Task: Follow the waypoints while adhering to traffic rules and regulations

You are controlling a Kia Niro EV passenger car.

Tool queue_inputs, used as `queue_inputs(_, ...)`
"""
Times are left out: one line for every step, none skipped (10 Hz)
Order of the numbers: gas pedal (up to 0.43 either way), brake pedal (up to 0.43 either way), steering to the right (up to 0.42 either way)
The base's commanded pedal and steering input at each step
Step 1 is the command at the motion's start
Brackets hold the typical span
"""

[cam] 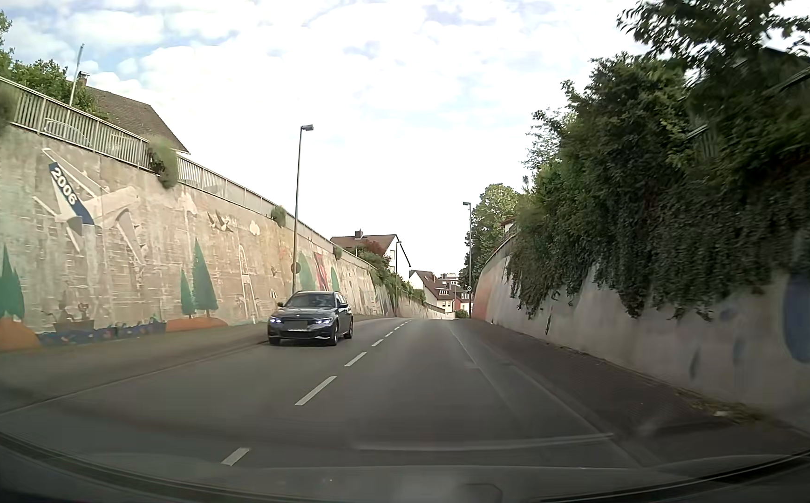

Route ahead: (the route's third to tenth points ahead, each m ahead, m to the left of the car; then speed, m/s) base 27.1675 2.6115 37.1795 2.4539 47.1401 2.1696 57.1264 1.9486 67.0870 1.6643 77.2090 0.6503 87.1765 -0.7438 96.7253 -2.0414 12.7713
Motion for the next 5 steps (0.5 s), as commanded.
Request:
queue_inputs(0.098,0.018,-0.001)
queue_inputs(0.087,0.018,-0.001)
queue_inputs(0.079,0.018,-0.001)
queue_inputs(0.047,0.018,-0.001)
queue_inputs(0.047,0.018,-0.001)
